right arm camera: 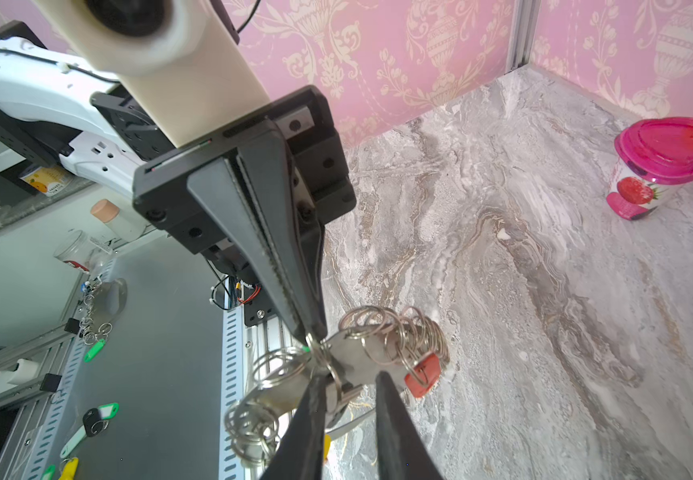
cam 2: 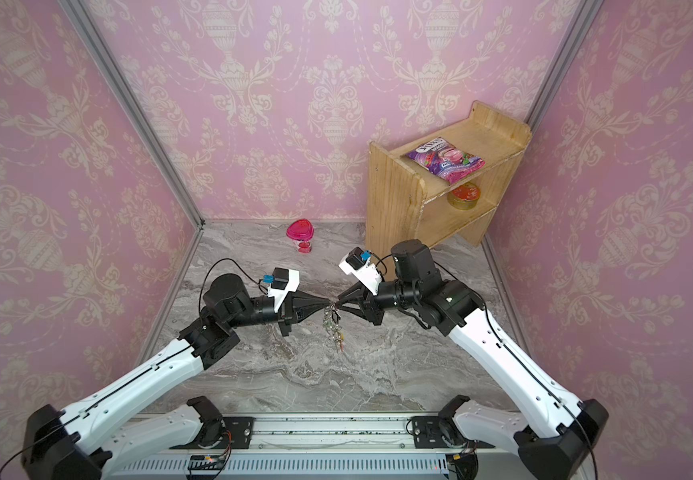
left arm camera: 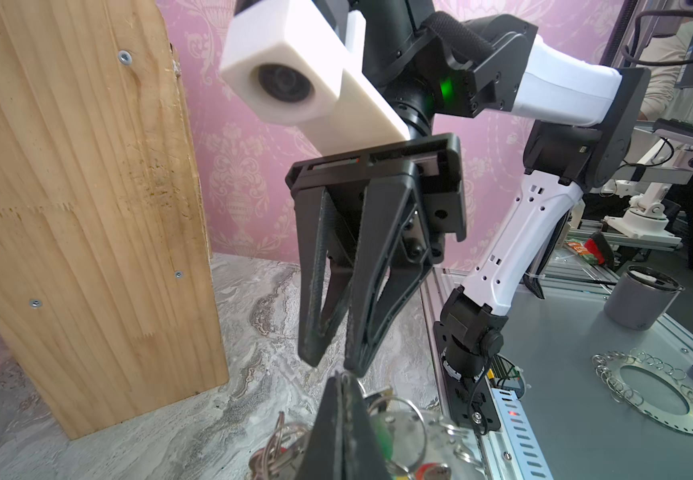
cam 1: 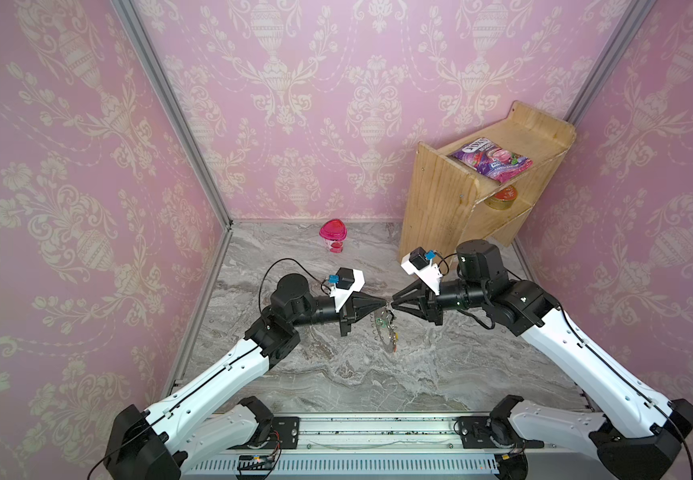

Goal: Put the keys on the keyring

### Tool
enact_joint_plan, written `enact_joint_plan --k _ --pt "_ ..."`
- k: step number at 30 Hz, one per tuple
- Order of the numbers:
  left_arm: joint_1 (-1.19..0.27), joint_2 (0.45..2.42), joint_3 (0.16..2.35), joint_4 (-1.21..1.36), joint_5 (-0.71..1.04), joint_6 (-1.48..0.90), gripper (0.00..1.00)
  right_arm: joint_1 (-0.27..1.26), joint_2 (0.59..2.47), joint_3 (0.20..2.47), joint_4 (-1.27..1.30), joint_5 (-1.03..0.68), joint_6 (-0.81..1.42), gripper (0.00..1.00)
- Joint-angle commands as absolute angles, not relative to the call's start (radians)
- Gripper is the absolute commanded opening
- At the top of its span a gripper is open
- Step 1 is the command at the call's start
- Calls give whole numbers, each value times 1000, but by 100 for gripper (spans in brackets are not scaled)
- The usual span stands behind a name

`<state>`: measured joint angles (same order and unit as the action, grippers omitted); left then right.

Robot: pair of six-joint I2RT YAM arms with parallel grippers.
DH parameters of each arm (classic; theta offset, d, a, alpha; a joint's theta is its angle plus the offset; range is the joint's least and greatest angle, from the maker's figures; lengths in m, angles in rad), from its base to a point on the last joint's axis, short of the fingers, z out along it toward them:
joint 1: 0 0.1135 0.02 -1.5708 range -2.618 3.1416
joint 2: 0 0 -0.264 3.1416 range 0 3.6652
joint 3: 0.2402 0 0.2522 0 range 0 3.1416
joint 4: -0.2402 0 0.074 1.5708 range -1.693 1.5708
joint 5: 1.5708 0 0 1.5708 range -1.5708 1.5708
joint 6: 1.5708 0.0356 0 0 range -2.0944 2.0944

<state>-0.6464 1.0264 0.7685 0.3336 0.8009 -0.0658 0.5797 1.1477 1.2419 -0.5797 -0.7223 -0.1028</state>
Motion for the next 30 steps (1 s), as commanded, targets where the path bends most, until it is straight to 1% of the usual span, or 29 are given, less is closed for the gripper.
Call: enact_joint_plan --k 1,13,27,30 --pt "-655 1006 758 409 785 -92 0 575 1134 1218 -548 -787 -77 22" --pt "-654 1000 749 452 775 -106 0 573 1151 1223 -558 -821 -83 18" --pt "-655 995 744 471 768 -114 0 571 1147 1221 -532 -813 -72 1" --pt "-655 989 739 504 743 -129 0 571 1141 1214 -522 -818 -67 0"
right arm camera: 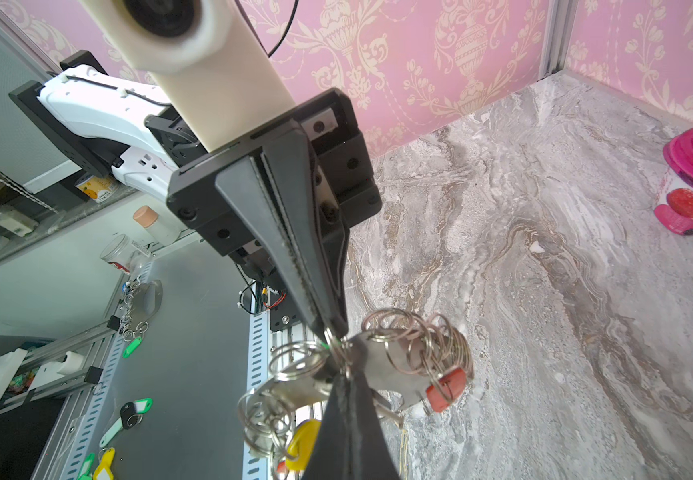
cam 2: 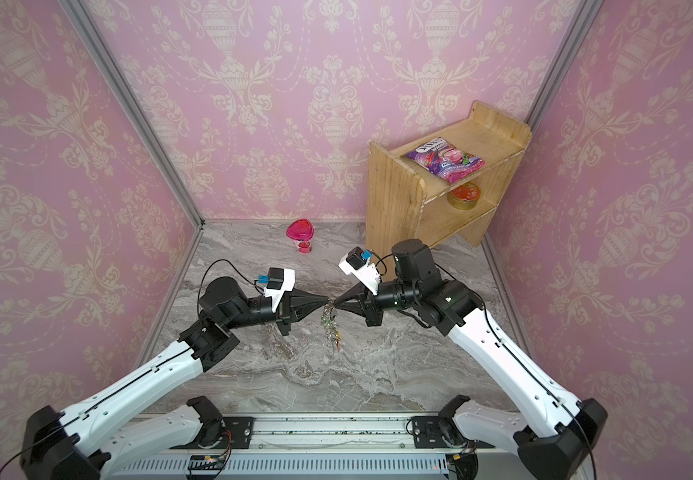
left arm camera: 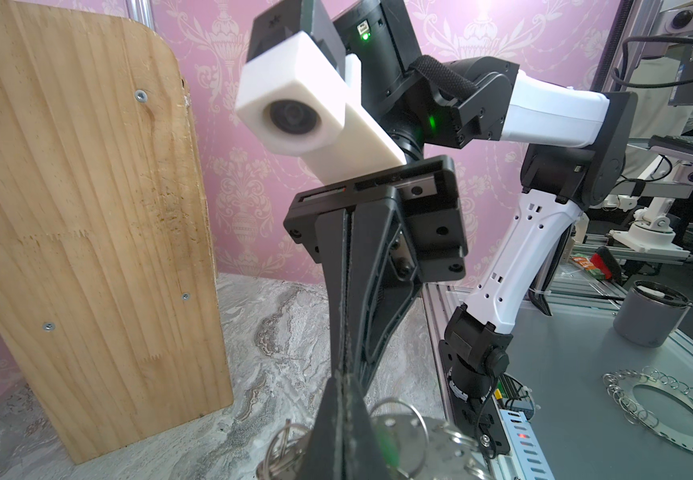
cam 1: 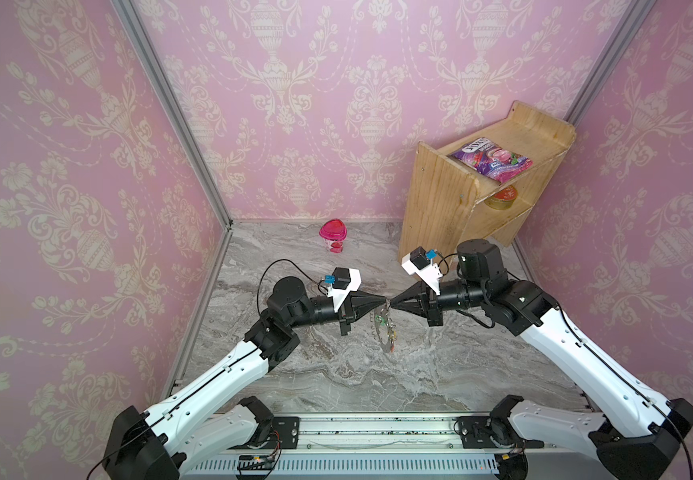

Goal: Put the keys on the keyring

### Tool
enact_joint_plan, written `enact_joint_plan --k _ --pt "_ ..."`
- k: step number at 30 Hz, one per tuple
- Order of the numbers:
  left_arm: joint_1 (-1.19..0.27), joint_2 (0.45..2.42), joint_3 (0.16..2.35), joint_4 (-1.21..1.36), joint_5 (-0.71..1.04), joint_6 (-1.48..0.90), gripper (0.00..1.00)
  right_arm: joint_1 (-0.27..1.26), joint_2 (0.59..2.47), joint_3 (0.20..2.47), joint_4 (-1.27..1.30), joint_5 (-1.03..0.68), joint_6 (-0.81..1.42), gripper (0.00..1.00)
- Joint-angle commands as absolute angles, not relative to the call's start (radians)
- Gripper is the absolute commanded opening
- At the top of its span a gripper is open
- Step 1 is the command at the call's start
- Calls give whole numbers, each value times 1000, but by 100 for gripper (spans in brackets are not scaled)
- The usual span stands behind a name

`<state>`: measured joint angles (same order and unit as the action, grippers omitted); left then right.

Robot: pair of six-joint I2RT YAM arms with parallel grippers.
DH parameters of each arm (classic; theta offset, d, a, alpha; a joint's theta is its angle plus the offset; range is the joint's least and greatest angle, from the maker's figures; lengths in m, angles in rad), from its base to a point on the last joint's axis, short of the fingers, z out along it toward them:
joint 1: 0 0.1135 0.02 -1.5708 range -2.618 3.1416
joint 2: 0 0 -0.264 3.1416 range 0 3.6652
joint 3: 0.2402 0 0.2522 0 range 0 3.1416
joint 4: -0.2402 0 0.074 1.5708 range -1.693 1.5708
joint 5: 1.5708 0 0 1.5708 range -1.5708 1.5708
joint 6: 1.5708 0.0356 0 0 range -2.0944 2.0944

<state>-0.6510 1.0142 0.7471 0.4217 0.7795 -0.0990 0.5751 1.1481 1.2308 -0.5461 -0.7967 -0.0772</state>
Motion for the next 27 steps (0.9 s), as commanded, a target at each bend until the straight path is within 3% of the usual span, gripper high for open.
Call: enact_joint_plan --k 1,12,27 --pt "-654 988 739 529 724 -138 0 571 1137 1207 -517 -818 -63 0" --pt "-654 983 637 796 569 -213 0 576 1099 1090 -425 -804 7 0" --pt "-654 1048 631 943 571 -275 0 664 1146 1046 -314 -766 69 0"
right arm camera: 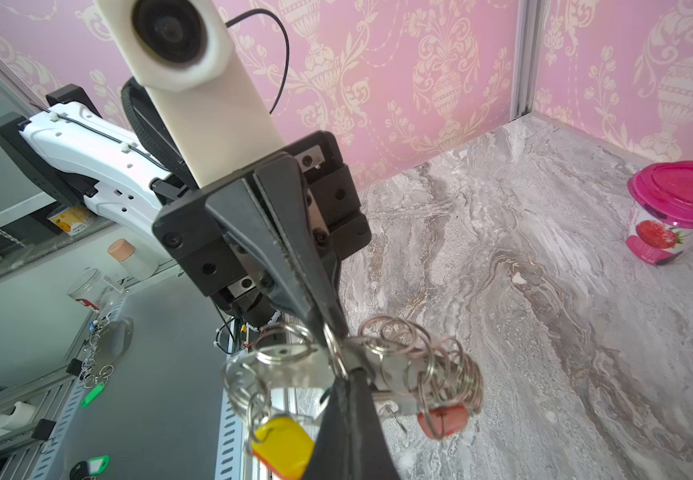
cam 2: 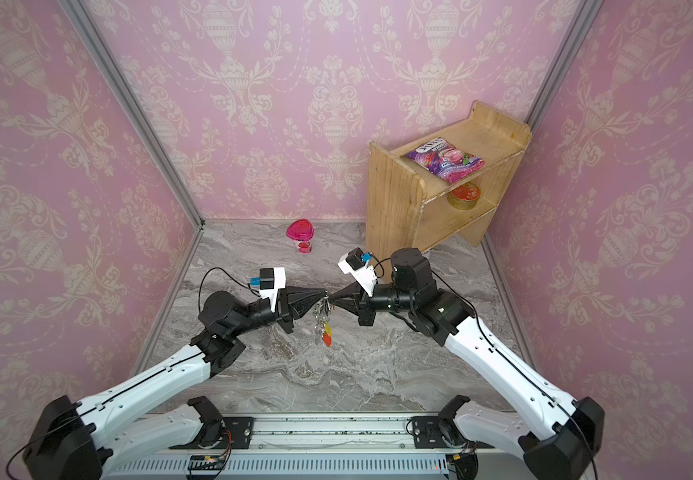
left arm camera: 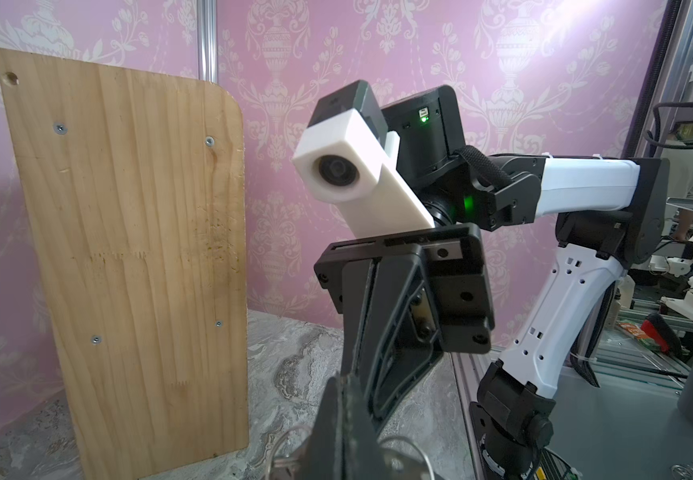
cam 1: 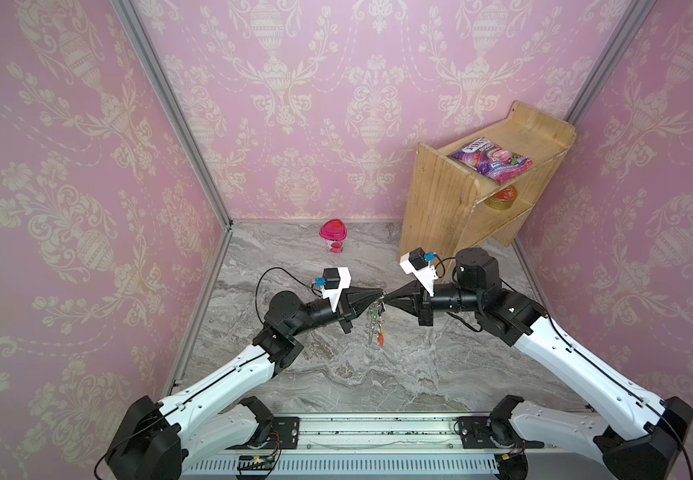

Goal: Put the keys on the keyring

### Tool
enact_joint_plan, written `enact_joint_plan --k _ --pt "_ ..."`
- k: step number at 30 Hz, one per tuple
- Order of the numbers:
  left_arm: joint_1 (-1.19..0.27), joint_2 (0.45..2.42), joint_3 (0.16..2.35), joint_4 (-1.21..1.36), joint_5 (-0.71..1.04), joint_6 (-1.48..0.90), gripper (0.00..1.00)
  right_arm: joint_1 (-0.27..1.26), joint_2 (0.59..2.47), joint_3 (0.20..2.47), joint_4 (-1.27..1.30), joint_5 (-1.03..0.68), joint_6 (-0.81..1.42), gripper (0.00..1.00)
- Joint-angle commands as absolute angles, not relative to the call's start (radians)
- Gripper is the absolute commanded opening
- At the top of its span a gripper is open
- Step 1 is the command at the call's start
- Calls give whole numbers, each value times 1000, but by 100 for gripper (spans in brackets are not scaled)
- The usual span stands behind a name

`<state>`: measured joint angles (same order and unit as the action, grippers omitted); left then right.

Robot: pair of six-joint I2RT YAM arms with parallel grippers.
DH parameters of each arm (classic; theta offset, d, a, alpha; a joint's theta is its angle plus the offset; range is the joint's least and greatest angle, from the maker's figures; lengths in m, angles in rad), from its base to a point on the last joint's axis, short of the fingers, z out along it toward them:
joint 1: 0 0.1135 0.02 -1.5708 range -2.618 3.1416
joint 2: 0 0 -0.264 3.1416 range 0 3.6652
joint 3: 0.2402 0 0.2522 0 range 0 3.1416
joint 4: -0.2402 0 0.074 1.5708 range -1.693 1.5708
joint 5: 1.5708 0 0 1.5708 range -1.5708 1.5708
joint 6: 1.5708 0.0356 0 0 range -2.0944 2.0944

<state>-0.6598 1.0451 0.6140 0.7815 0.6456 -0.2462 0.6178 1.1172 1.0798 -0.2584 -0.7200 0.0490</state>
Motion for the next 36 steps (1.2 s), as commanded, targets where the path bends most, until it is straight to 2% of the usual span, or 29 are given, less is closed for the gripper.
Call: enact_joint_plan --k 1,5,7,11,18,24,36 --pt "-654 1048 629 944 574 -275 0 664 1147 1050 -318 -759 69 0" --pt "-655 1036 627 917 587 -263 0 666 1129 1061 -359 -720 49 8" --pt "-654 1026 624 892 596 -253 0 663 1118 1074 -402 -696 27 19" --pt "-654 1017 623 858 616 -238 0 639 1086 1094 -456 -669 5 25" --pt "-654 1021 624 844 651 -227 0 599 1062 1140 -491 -660 -18 30" --pt "-655 1031 630 832 689 -232 0 564 1050 1145 -413 -694 2 30" --pt "-654 1045 643 833 718 -243 0 563 1064 1094 -215 -837 56 23"
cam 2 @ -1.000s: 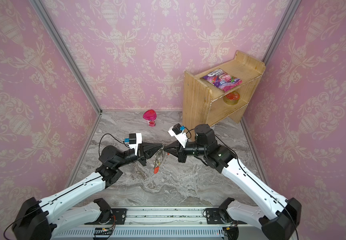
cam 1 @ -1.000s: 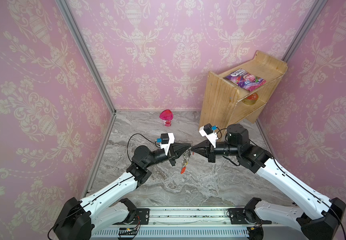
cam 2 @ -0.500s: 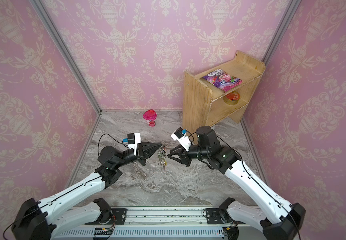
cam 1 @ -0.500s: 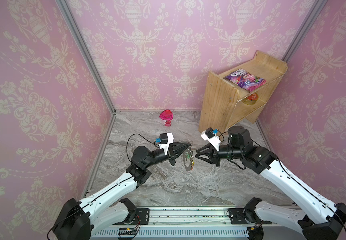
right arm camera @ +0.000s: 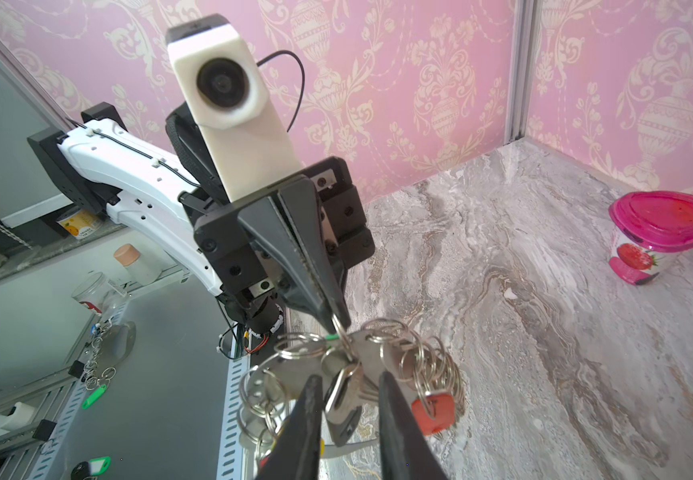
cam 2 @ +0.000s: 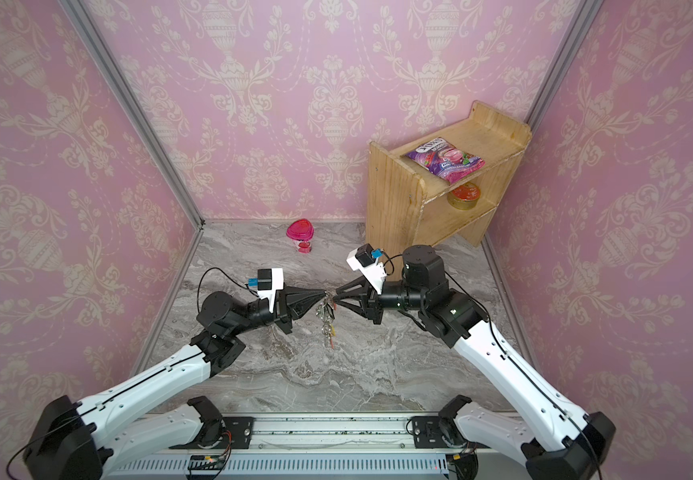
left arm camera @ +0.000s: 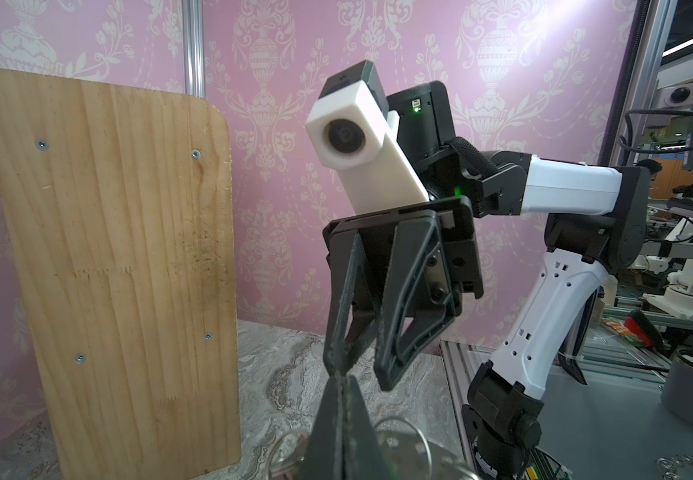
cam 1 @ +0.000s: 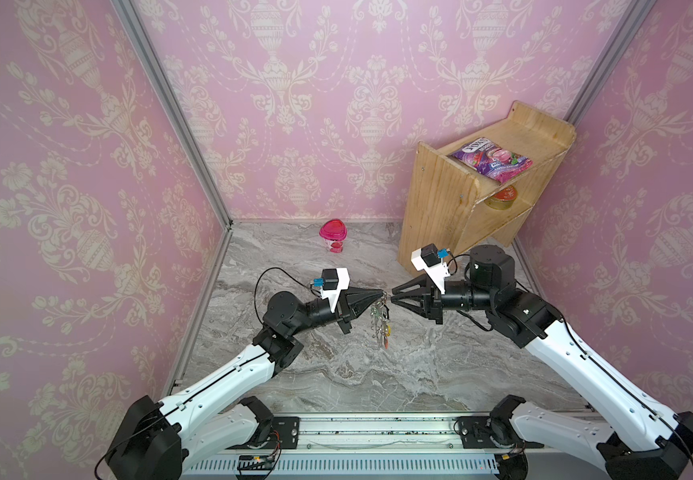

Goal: Put the keys on the keyring

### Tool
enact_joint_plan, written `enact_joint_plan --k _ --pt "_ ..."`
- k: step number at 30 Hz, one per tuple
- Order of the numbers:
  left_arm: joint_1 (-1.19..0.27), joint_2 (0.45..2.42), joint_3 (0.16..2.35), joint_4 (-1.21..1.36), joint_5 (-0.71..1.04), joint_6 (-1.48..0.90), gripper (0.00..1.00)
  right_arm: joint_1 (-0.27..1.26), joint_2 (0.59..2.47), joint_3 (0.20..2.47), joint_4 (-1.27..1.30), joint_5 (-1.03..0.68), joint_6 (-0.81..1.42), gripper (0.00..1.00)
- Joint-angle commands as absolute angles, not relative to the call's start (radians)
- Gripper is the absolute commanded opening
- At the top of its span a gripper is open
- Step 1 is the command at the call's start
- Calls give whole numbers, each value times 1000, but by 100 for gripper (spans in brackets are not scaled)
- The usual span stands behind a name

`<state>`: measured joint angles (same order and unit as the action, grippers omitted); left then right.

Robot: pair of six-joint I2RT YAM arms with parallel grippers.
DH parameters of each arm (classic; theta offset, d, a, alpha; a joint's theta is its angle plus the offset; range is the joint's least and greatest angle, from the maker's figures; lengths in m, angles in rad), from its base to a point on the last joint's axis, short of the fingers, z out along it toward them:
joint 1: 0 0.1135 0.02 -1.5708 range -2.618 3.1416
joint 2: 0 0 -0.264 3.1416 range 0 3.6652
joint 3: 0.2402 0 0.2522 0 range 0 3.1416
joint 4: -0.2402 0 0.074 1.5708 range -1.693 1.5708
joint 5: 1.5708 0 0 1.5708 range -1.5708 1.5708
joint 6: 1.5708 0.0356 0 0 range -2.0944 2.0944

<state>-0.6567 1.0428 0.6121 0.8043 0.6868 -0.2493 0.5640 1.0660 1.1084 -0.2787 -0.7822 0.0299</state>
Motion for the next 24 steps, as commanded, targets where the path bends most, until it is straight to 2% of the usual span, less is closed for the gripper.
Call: enact_joint_plan --k 1,9,24 --pt "-654 1046 642 836 718 -244 0 564 1068 1091 -210 -844 60 22" --pt "-654 1050 647 850 723 -253 0 578 1103 1071 -189 -842 67 15" --pt "-654 1044 644 848 726 -256 0 590 1123 1052 -138 -848 89 11"
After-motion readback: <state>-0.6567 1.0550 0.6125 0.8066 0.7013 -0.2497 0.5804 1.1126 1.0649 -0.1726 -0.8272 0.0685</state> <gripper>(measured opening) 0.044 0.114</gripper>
